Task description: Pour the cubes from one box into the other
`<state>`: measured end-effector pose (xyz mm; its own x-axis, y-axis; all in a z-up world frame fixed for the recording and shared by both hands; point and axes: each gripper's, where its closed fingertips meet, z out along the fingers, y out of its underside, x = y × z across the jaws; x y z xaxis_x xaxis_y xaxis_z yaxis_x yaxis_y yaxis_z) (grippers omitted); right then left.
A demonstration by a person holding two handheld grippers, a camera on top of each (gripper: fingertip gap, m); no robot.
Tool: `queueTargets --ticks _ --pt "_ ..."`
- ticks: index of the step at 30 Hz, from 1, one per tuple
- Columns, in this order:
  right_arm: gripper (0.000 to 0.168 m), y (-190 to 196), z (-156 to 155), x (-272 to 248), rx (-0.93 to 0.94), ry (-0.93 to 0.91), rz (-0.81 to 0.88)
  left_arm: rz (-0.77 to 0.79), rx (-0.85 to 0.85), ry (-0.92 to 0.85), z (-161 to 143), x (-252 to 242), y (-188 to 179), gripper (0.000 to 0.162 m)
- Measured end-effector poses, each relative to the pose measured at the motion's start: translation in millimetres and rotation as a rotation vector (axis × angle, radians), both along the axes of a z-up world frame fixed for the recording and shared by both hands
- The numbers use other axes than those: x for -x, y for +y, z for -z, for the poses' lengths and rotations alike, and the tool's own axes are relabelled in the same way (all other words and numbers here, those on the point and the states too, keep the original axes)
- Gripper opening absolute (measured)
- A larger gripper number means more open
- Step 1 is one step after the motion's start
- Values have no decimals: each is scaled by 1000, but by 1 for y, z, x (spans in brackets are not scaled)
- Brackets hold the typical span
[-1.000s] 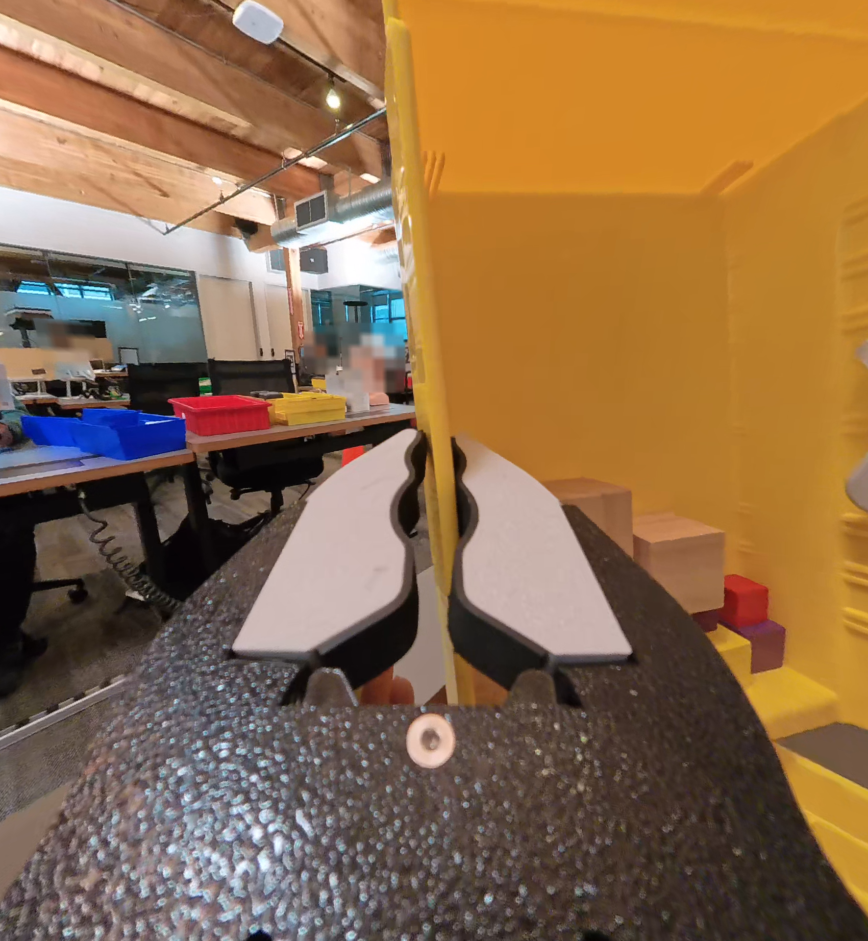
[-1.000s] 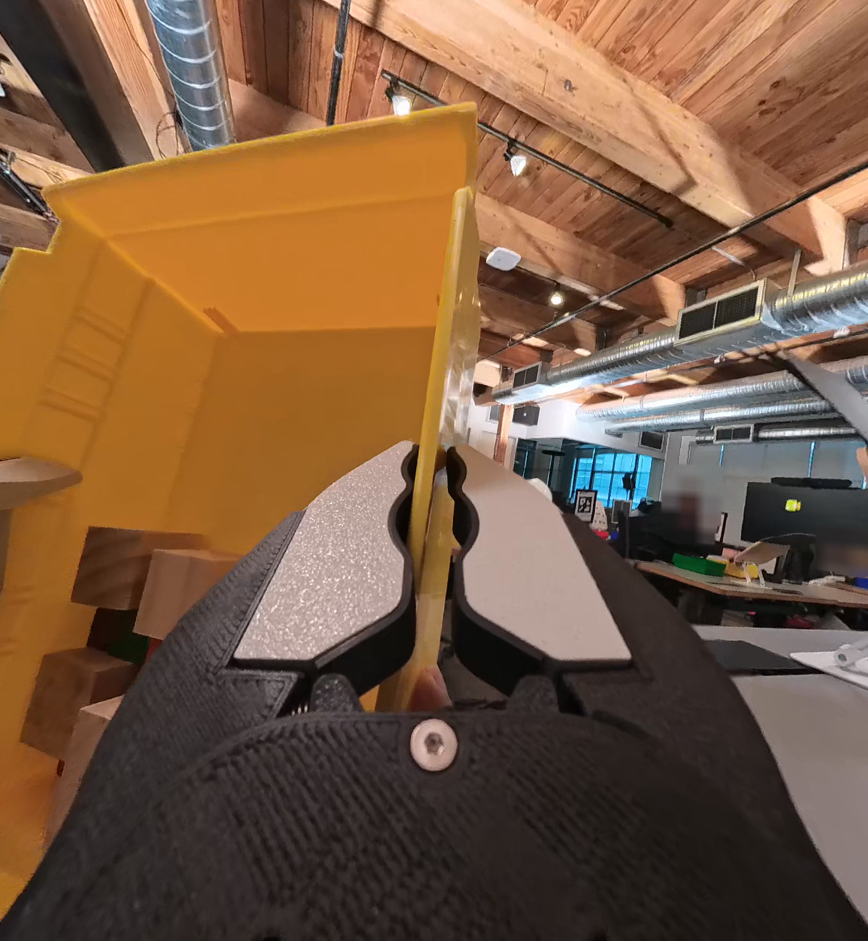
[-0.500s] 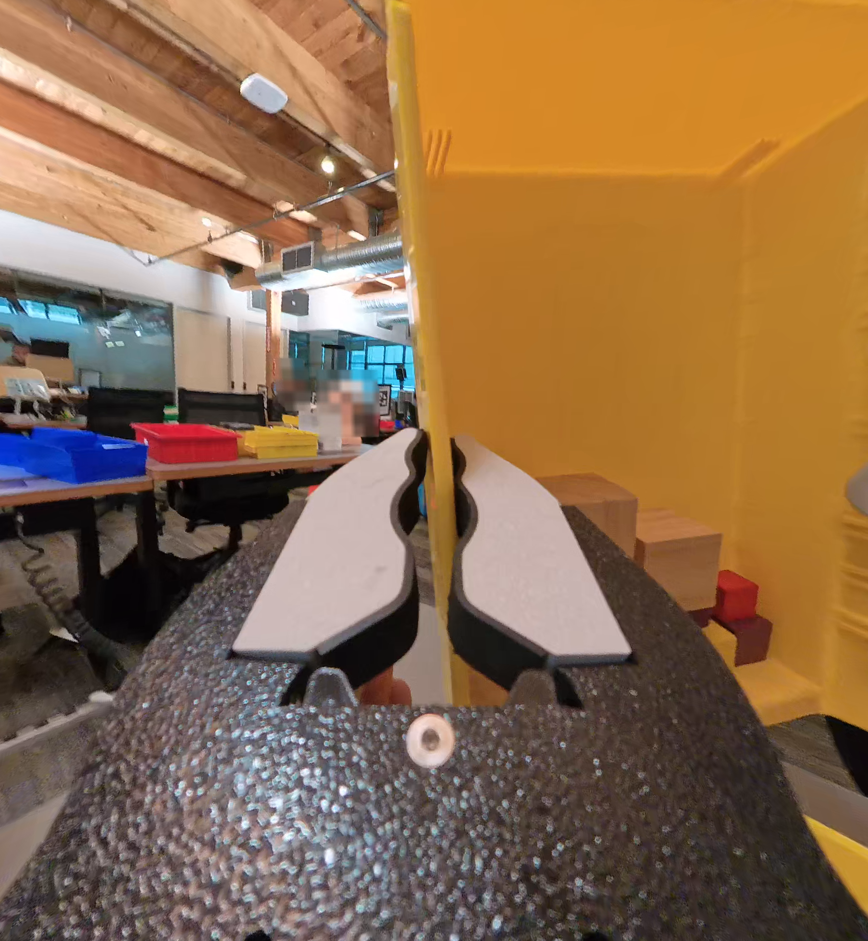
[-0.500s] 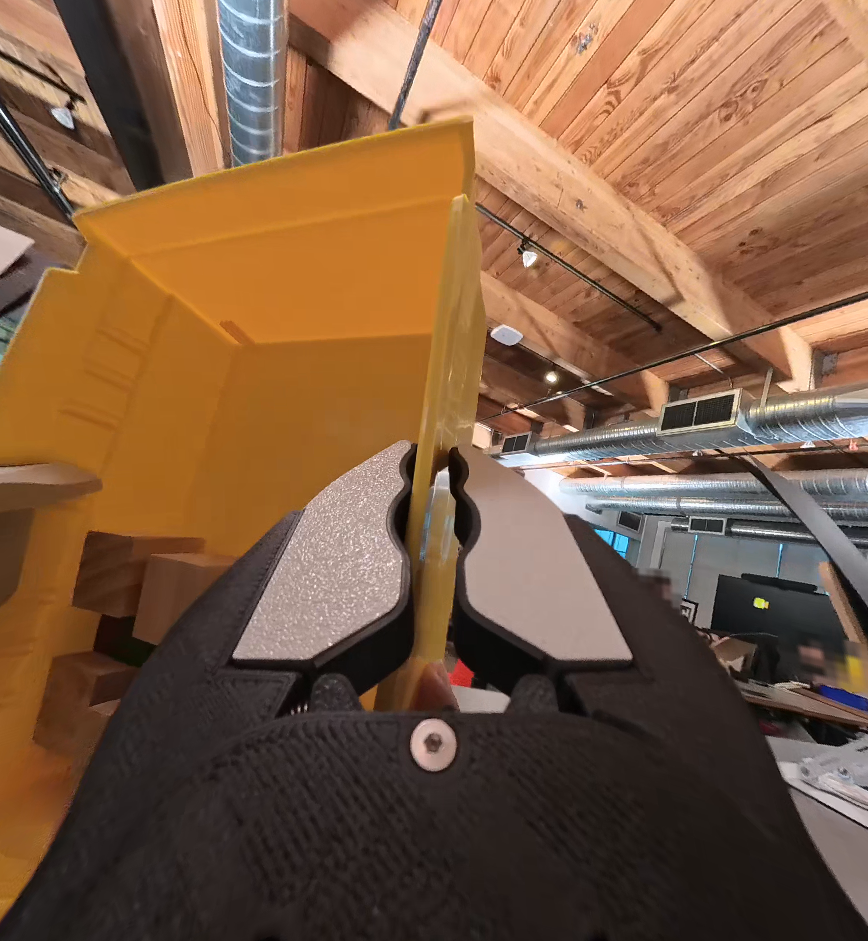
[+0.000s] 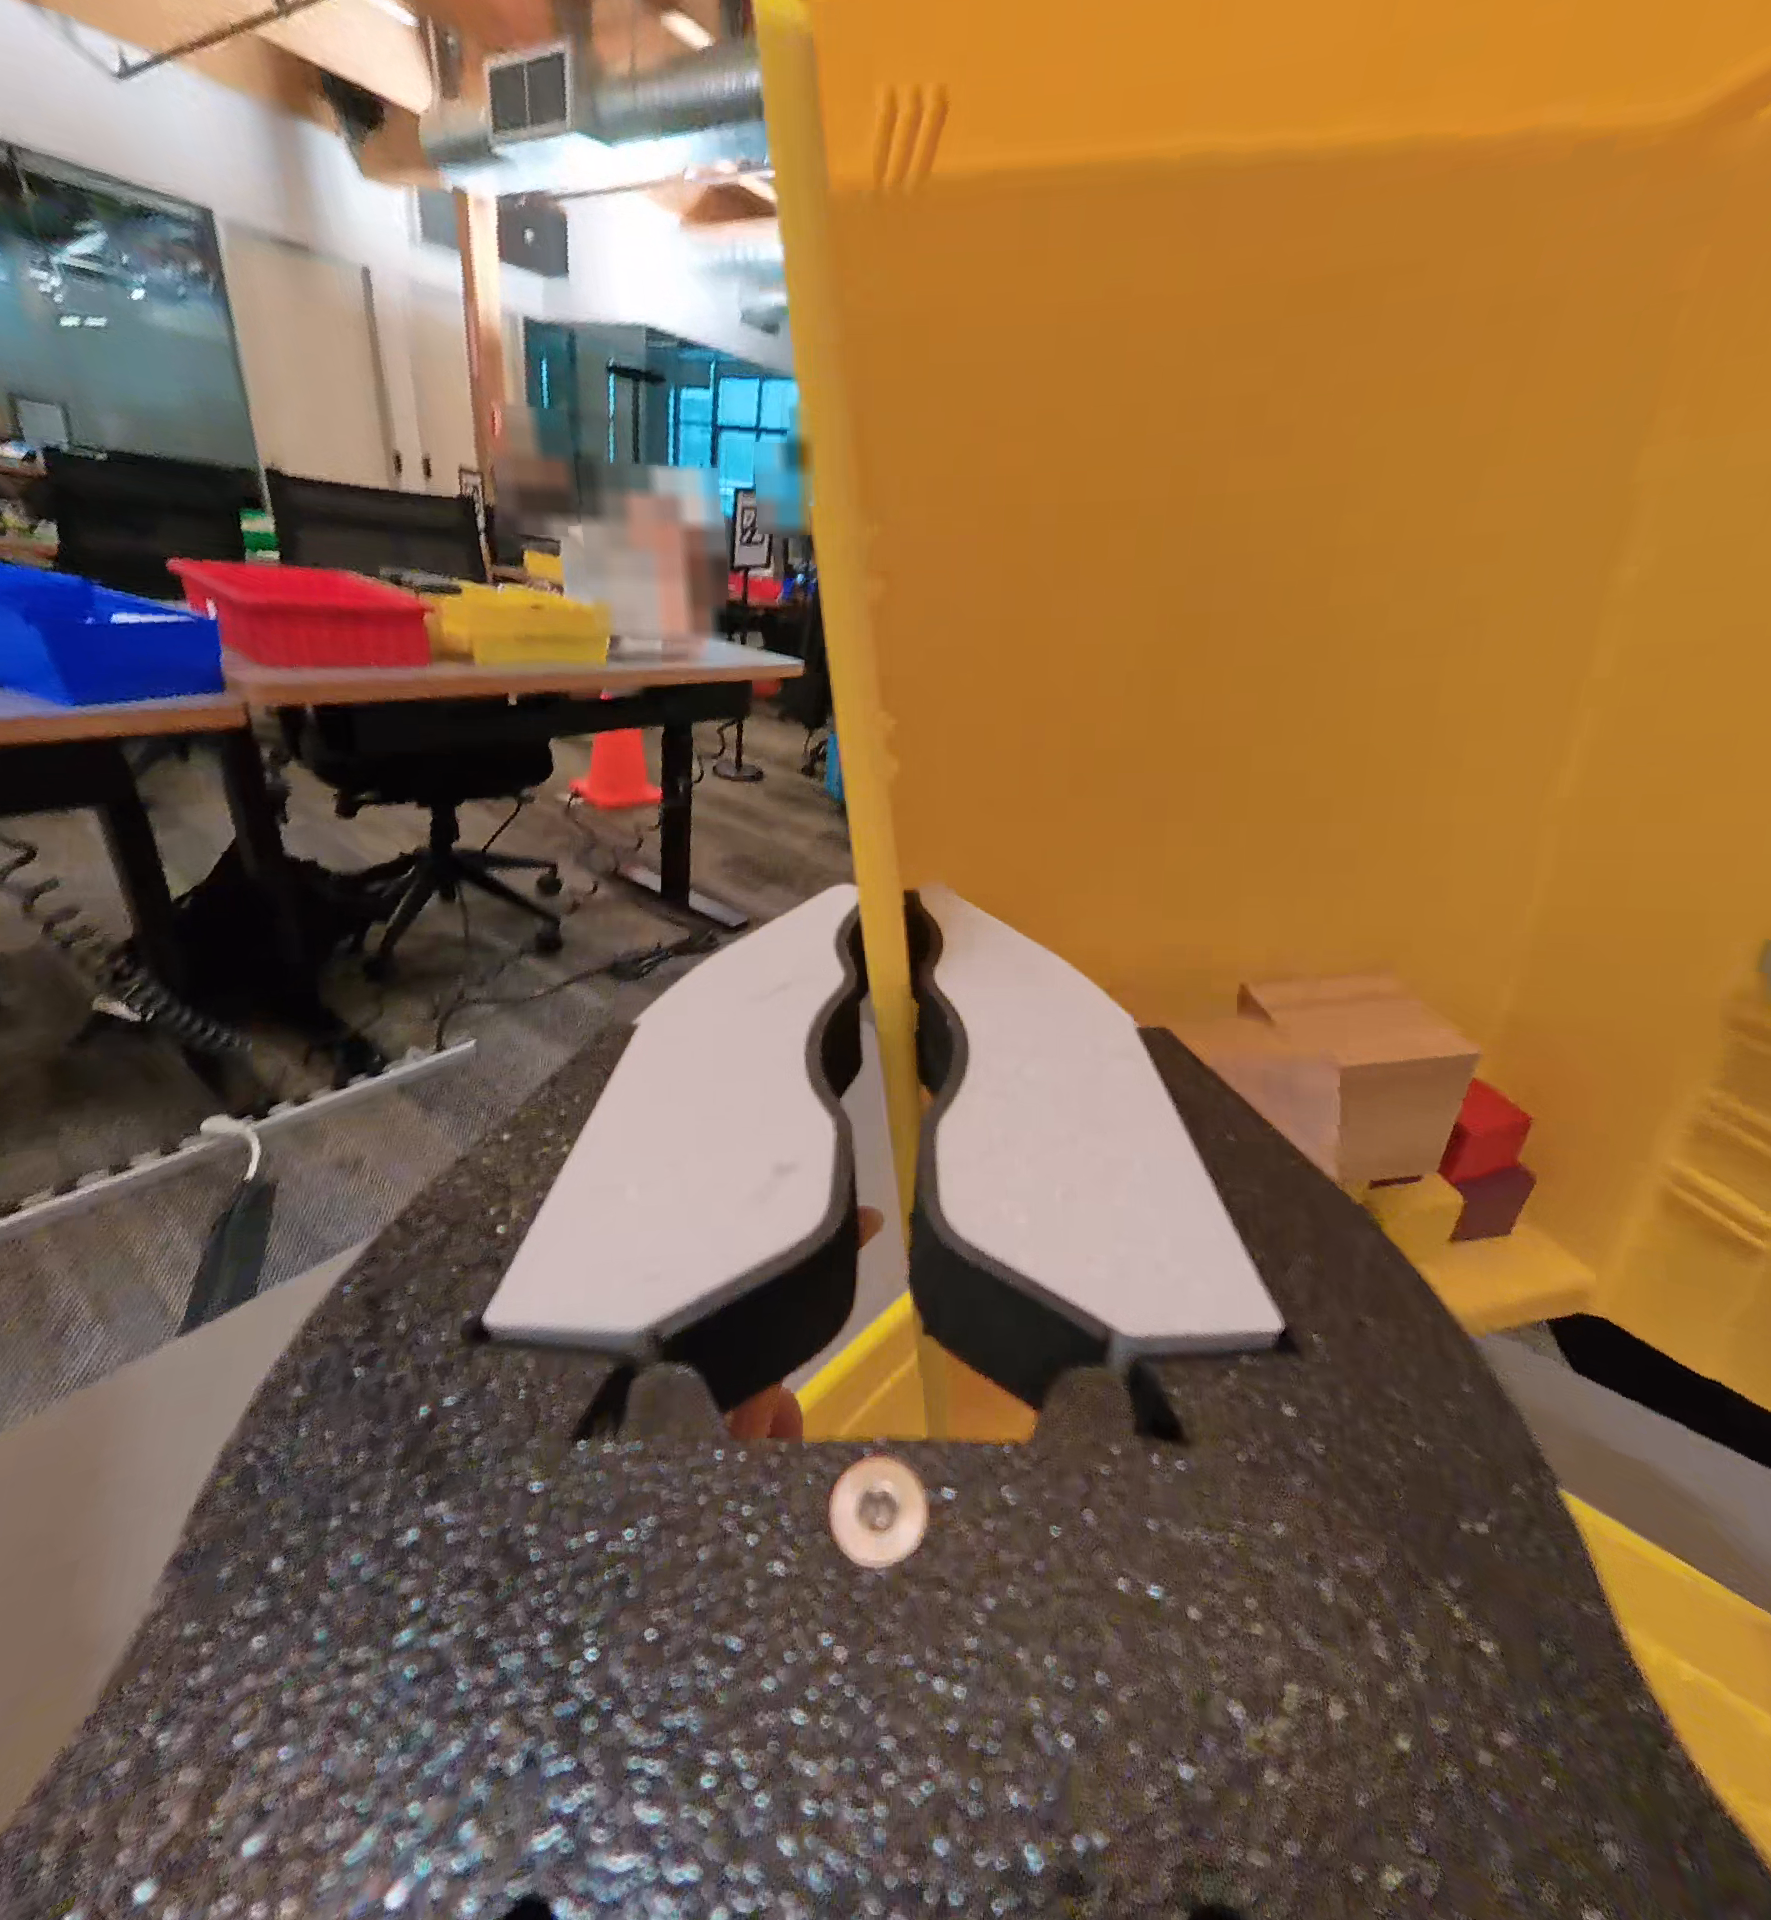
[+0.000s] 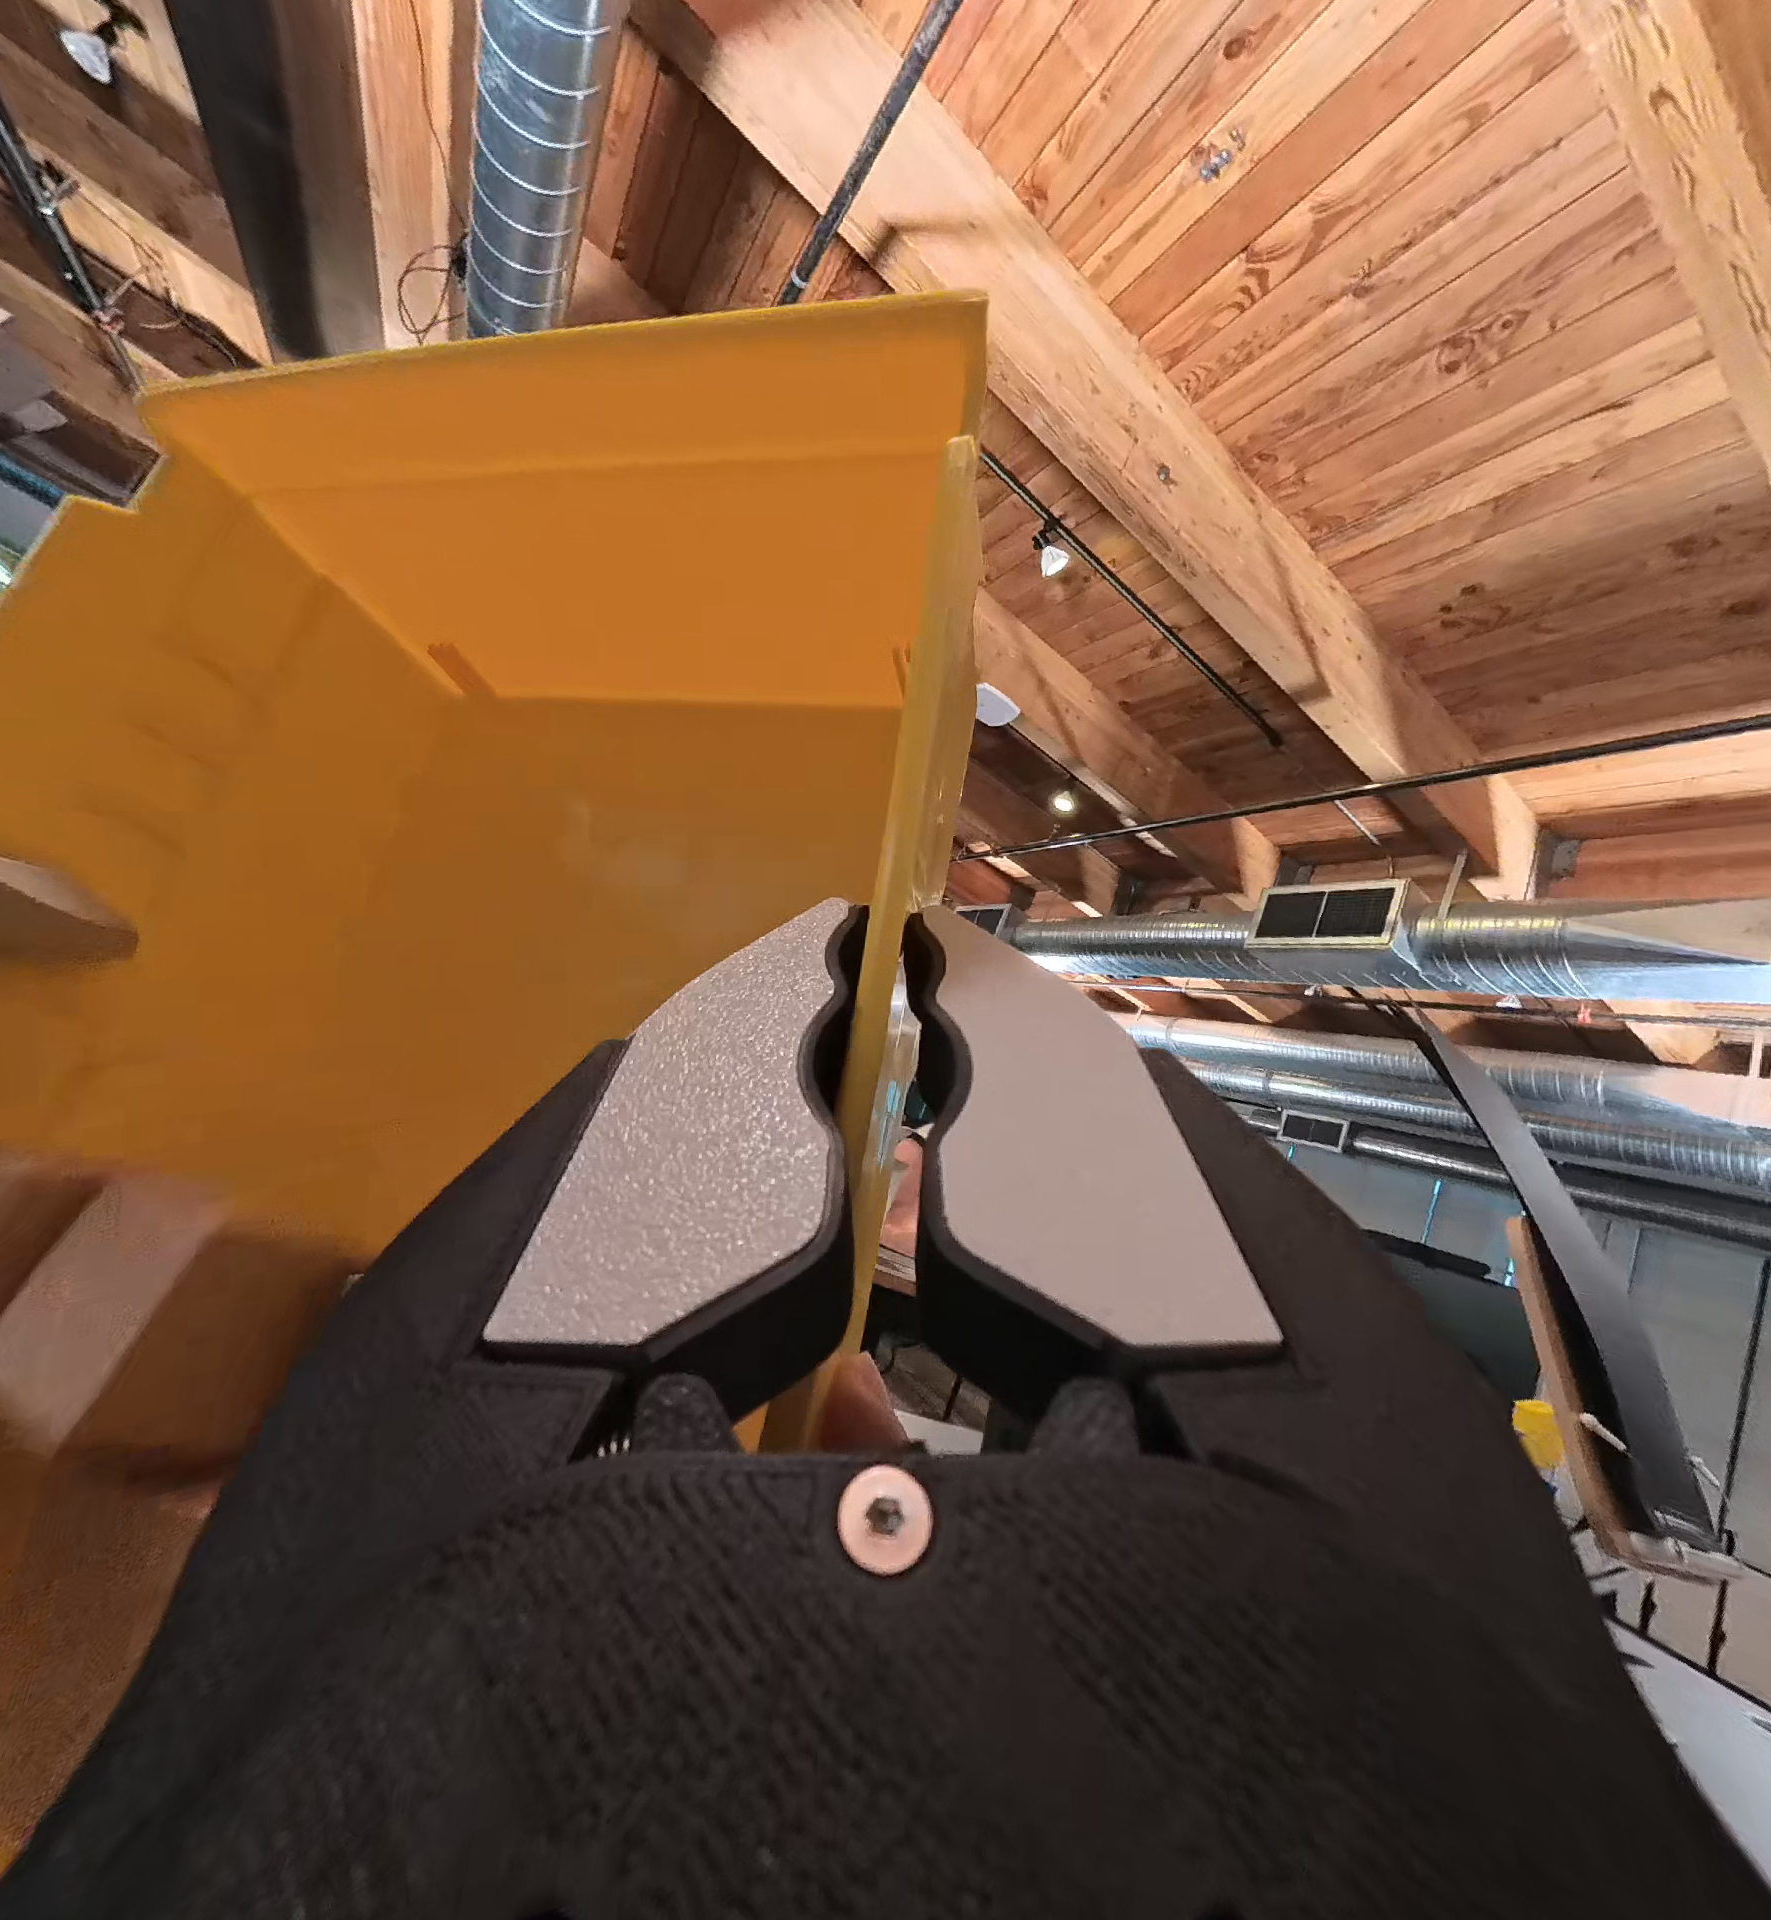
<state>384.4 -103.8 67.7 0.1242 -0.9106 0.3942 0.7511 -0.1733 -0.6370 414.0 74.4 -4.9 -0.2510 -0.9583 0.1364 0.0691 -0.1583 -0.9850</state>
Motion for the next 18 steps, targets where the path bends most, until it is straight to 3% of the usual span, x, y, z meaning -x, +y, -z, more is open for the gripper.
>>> queueTargets --ticks 4,11,15,18 --pt "8 1 2 -4 -16 25 -6 -89 -89 -12 1 0 2 3" --pt "12 0 2 -8 -119 112 -159 -126 -59 -150 -12 9 4 3" --pt "13 -3 -7 17 -103 -36 -85 -76 -33 -204 -21 12 -3 3" --pt "12 2 -11 19 -63 -36 -79 -59 0 -173 -17 10 0 3"
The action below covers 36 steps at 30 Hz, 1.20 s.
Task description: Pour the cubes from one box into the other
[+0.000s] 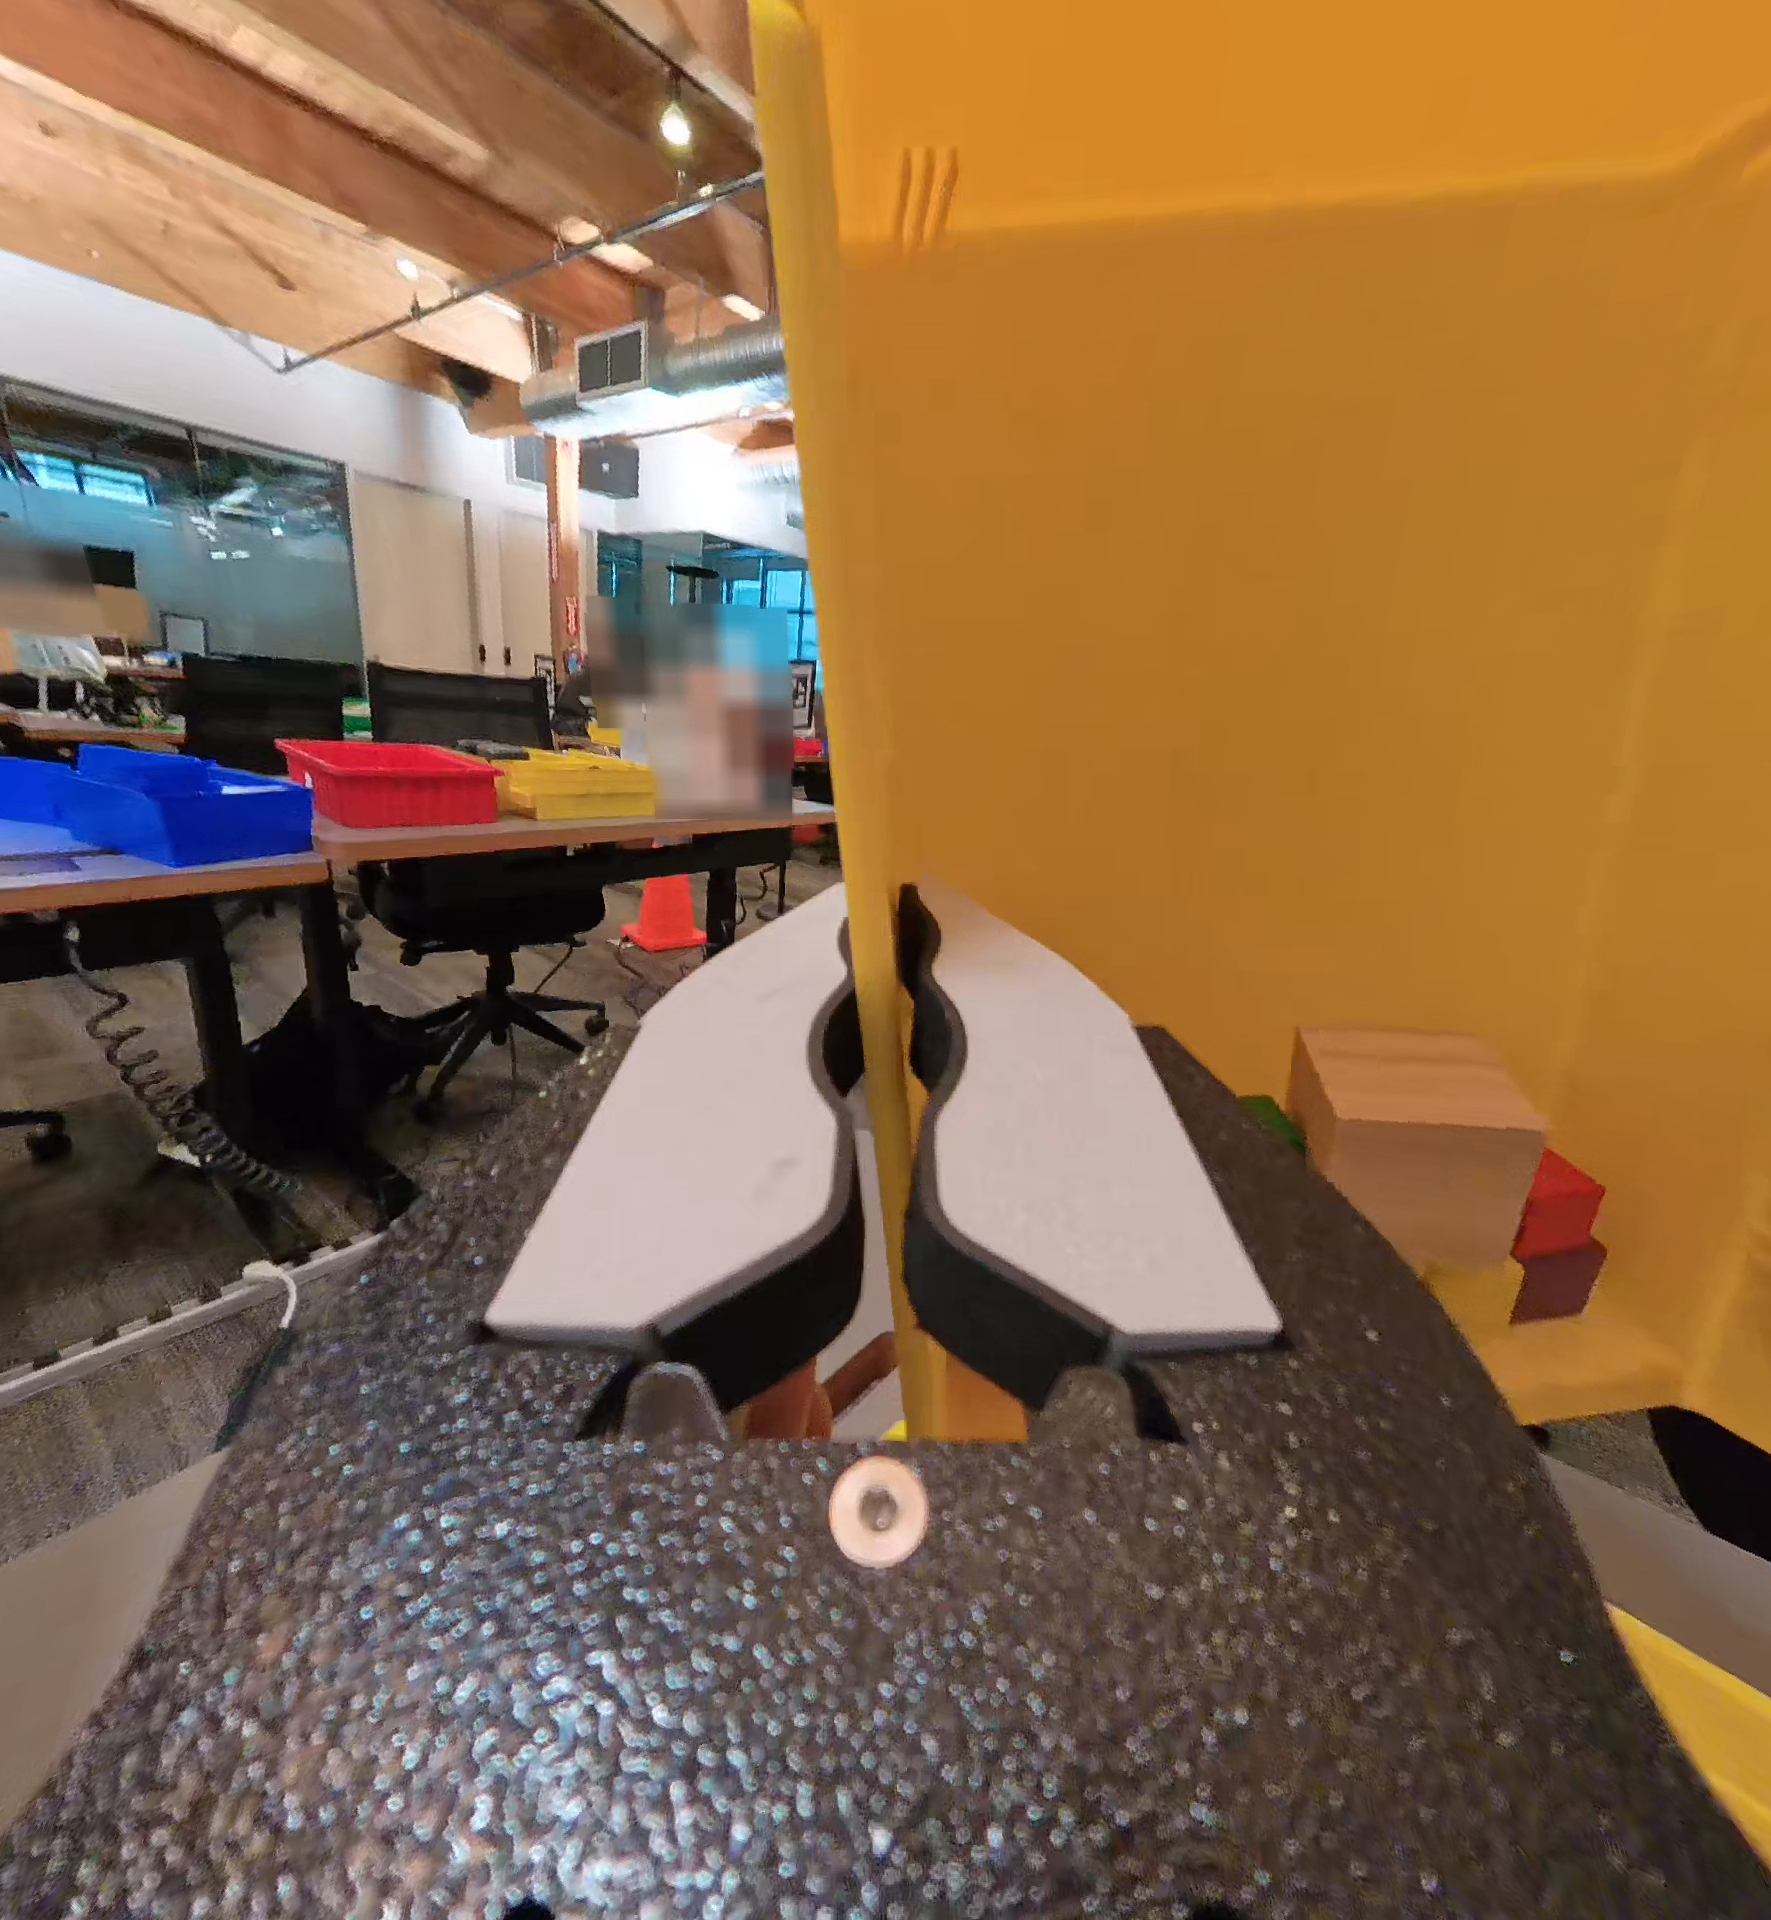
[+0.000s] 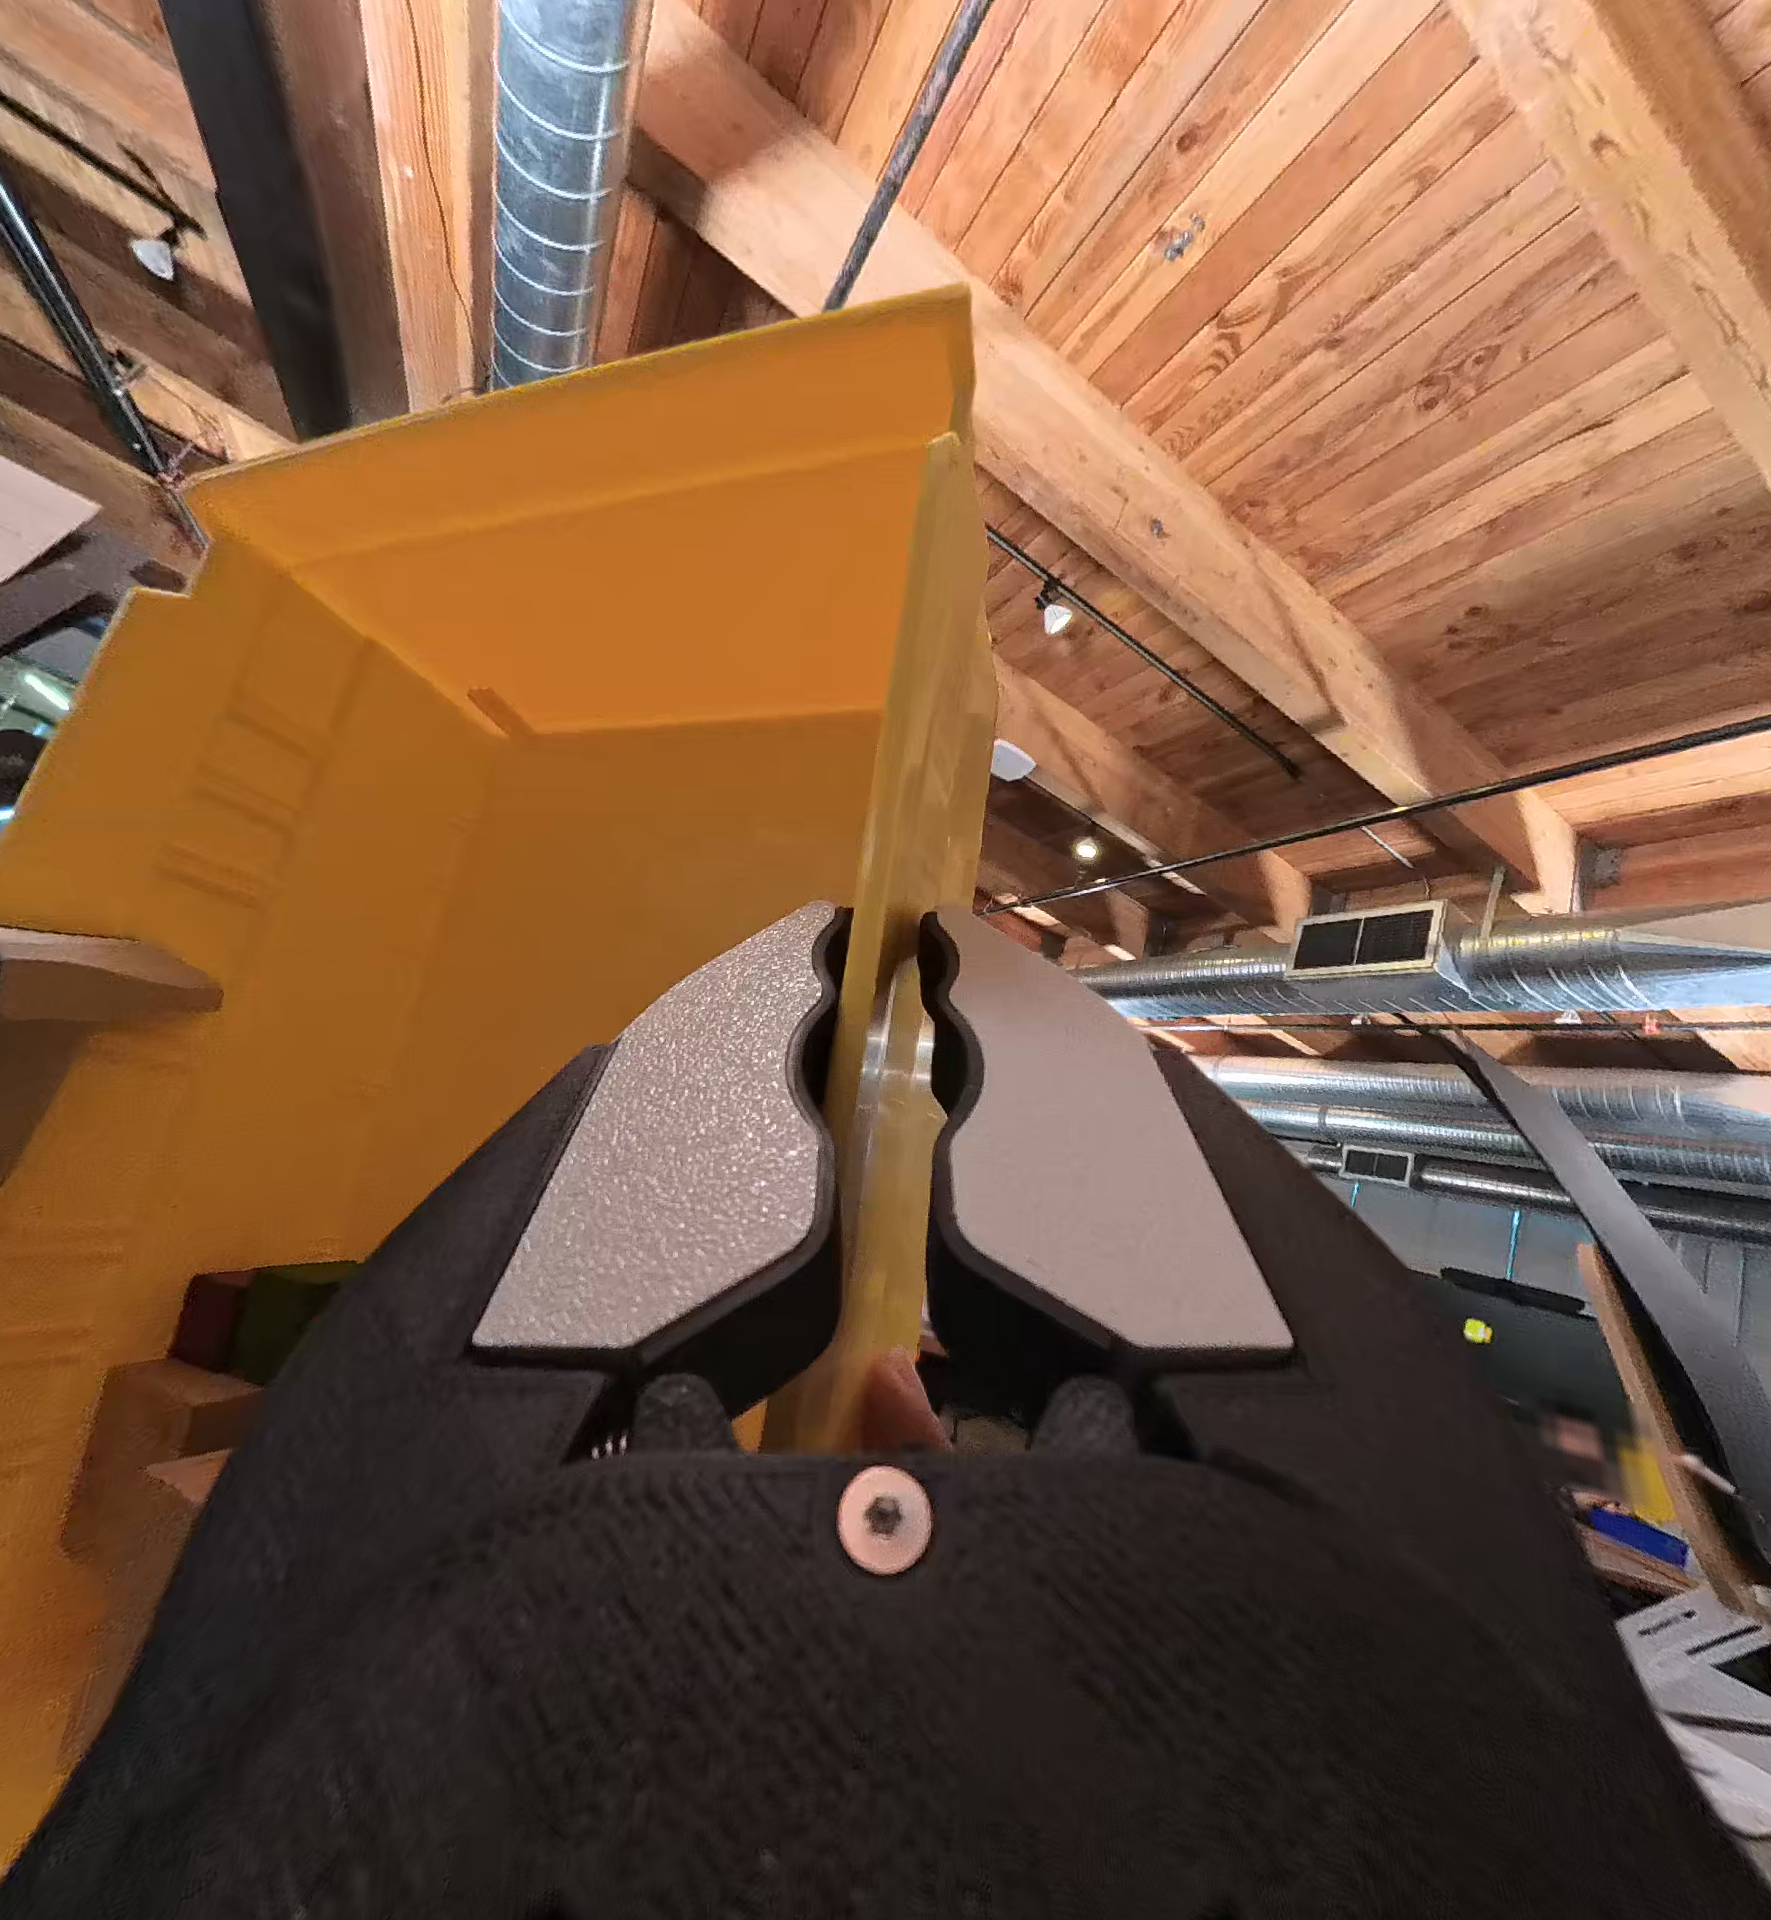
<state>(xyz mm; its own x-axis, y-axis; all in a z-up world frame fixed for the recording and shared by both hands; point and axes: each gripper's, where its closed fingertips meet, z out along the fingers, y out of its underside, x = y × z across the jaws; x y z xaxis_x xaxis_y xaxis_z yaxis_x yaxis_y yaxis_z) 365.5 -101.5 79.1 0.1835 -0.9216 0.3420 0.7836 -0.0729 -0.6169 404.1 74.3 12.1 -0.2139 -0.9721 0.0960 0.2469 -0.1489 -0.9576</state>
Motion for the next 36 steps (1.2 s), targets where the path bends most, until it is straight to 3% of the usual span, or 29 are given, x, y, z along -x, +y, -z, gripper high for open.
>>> queueTargets --ticks 4,22,33,36 --pt "13 10 -2 8 76 -89 25 1 18 18 6 0 4 3" --pt "12 1 6 -9 -3 -6 -39 -10 23 19 5 5 2 4" --pt "12 11 -15 39 95 -224 5 14 80 -98 -10 25 4 3" --pt "12 11 -15 29 91 -178 4 21 103 -62 -7 21 4 3"
